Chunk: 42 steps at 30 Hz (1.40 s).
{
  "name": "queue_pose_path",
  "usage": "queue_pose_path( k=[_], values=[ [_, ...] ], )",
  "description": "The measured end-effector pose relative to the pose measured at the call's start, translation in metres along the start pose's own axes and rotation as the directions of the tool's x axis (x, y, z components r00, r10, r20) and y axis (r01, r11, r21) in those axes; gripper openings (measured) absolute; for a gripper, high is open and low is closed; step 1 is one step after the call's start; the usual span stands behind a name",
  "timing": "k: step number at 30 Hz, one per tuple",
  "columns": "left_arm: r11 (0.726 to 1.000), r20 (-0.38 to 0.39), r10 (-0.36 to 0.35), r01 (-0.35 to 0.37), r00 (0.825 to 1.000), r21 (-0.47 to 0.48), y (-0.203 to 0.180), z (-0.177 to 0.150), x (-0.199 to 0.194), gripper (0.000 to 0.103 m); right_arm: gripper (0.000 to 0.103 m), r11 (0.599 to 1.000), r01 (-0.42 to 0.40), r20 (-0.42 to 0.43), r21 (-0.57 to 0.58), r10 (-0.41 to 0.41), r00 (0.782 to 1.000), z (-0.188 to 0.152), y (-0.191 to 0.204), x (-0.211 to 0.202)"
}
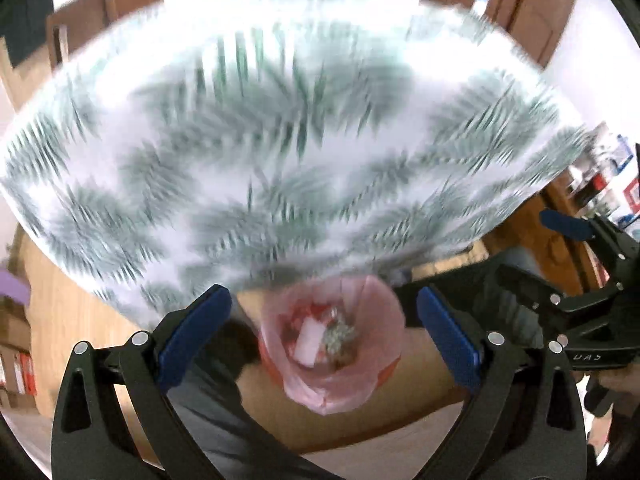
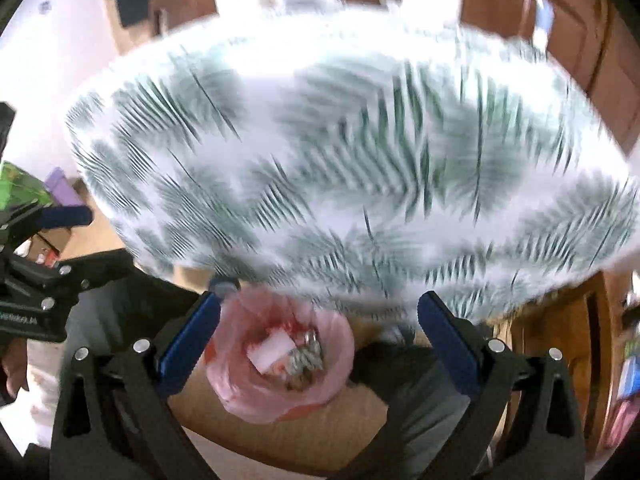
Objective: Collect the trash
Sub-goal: 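Raise both open tools from the bin up toward the table, then grasp the white medicine box with the right tool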
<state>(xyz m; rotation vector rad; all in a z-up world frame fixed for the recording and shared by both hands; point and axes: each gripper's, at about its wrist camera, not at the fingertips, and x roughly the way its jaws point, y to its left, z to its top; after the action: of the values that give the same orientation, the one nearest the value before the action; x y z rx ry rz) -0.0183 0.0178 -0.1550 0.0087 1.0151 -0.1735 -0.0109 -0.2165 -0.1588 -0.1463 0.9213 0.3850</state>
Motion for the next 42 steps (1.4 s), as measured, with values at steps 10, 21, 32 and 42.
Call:
queue_pose_path(
  k=[10,21,32,42],
  values=[
    [0.993,0.192,0.082,-0.096,0.978,0.063,0.011,0.115,-0.045,0.097,0.098,0.999,0.037,0.214,-0.029,-0.03,0.976,0.115,-0.02,-0.051],
    [0.993,0.216,0.087,-0.103,0.972,0.063,0.027,0.243,0.023,0.097,0.098,0.993,0.115,0.219,-0.013,-0.109,0.97,0.235,-0.076,0.021],
    [0.996,0.154,0.081,-0.085,0.985,0.018,0.045,0.333,0.11,0.097,0.098,0.989,0.149,0.156,-0.012,-0.145,0.977,0.318,-0.128,0.115],
    [0.997,0.133,0.077,-0.08,0.988,0.021,0.049,0.352,0.14,0.097,0.093,0.989,0.135,0.089,-0.051,-0.131,0.987,0.346,-0.14,0.164]
  ],
)
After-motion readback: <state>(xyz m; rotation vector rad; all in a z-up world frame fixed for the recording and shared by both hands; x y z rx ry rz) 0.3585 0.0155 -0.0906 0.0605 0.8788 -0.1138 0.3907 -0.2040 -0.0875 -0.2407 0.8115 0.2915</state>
